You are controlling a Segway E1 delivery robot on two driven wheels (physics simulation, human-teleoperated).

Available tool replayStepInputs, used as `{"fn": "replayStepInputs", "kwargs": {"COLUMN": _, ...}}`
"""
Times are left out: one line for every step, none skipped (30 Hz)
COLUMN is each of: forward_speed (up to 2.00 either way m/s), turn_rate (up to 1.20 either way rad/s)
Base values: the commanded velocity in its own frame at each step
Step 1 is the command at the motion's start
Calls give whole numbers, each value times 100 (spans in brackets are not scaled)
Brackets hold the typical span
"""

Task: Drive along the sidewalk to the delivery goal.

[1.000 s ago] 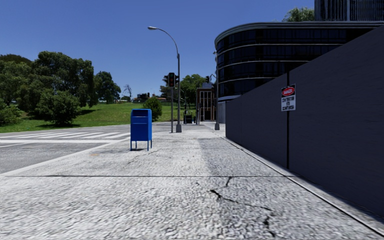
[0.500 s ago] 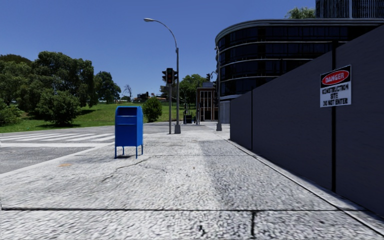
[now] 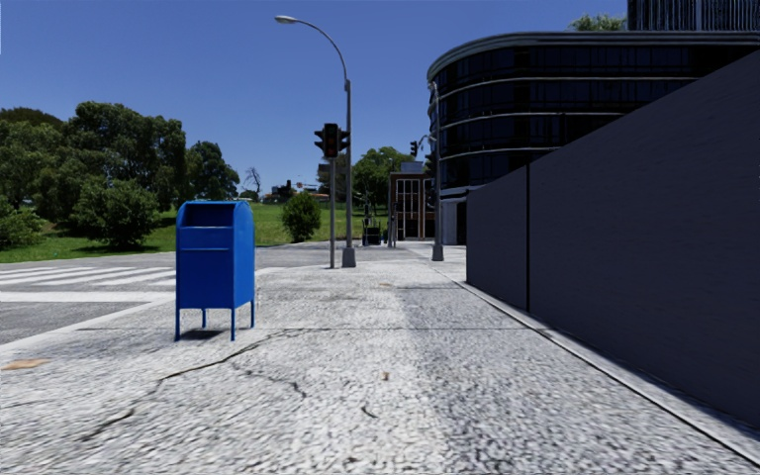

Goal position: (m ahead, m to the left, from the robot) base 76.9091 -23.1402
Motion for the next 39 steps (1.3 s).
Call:
{"fn": "replayStepInputs", "kwargs": {"forward_speed": 200, "turn_rate": 0}}
{"fn": "replayStepInputs", "kwargs": {"forward_speed": 200, "turn_rate": 0}}
{"fn": "replayStepInputs", "kwargs": {"forward_speed": 200, "turn_rate": 0}}
{"fn": "replayStepInputs", "kwargs": {"forward_speed": 200, "turn_rate": 0}}
{"fn": "replayStepInputs", "kwargs": {"forward_speed": 200, "turn_rate": 0}}
{"fn": "replayStepInputs", "kwargs": {"forward_speed": 200, "turn_rate": 0}}
{"fn": "replayStepInputs", "kwargs": {"forward_speed": 200, "turn_rate": 0}}
{"fn": "replayStepInputs", "kwargs": {"forward_speed": 200, "turn_rate": 0}}
{"fn": "replayStepInputs", "kwargs": {"forward_speed": 200, "turn_rate": 0}}
{"fn": "replayStepInputs", "kwargs": {"forward_speed": 200, "turn_rate": 0}}
{"fn": "replayStepInputs", "kwargs": {"forward_speed": 200, "turn_rate": 0}}
{"fn": "replayStepInputs", "kwargs": {"forward_speed": 200, "turn_rate": 0}}
{"fn": "replayStepInputs", "kwargs": {"forward_speed": 200, "turn_rate": 0}}
{"fn": "replayStepInputs", "kwargs": {"forward_speed": 200, "turn_rate": 0}}
{"fn": "replayStepInputs", "kwargs": {"forward_speed": 200, "turn_rate": 0}}
{"fn": "replayStepInputs", "kwargs": {"forward_speed": 200, "turn_rate": 0}}
{"fn": "replayStepInputs", "kwargs": {"forward_speed": 200, "turn_rate": 0}}
{"fn": "replayStepInputs", "kwargs": {"forward_speed": 200, "turn_rate": 0}}
{"fn": "replayStepInputs", "kwargs": {"forward_speed": 200, "turn_rate": 0}}
{"fn": "replayStepInputs", "kwargs": {"forward_speed": 200, "turn_rate": 0}}
{"fn": "replayStepInputs", "kwargs": {"forward_speed": 200, "turn_rate": 0}}
{"fn": "replayStepInputs", "kwargs": {"forward_speed": 200, "turn_rate": 0}}
{"fn": "replayStepInputs", "kwargs": {"forward_speed": 200, "turn_rate": 0}}
{"fn": "replayStepInputs", "kwargs": {"forward_speed": 200, "turn_rate": 0}}
{"fn": "replayStepInputs", "kwargs": {"forward_speed": 200, "turn_rate": 0}}
{"fn": "replayStepInputs", "kwargs": {"forward_speed": 200, "turn_rate": 0}}
{"fn": "replayStepInputs", "kwargs": {"forward_speed": 200, "turn_rate": 0}}
{"fn": "replayStepInputs", "kwargs": {"forward_speed": 200, "turn_rate": 0}}
{"fn": "replayStepInputs", "kwargs": {"forward_speed": 200, "turn_rate": 0}}
{"fn": "replayStepInputs", "kwargs": {"forward_speed": 200, "turn_rate": 0}}
{"fn": "replayStepInputs", "kwargs": {"forward_speed": 200, "turn_rate": 0}}
{"fn": "replayStepInputs", "kwargs": {"forward_speed": 200, "turn_rate": 0}}
{"fn": "replayStepInputs", "kwargs": {"forward_speed": 200, "turn_rate": 0}}
{"fn": "replayStepInputs", "kwargs": {"forward_speed": 200, "turn_rate": 0}}
{"fn": "replayStepInputs", "kwargs": {"forward_speed": 200, "turn_rate": 0}}
{"fn": "replayStepInputs", "kwargs": {"forward_speed": 200, "turn_rate": 0}}
{"fn": "replayStepInputs", "kwargs": {"forward_speed": 200, "turn_rate": 0}}
{"fn": "replayStepInputs", "kwargs": {"forward_speed": 200, "turn_rate": 0}}
{"fn": "replayStepInputs", "kwargs": {"forward_speed": 200, "turn_rate": 0}}
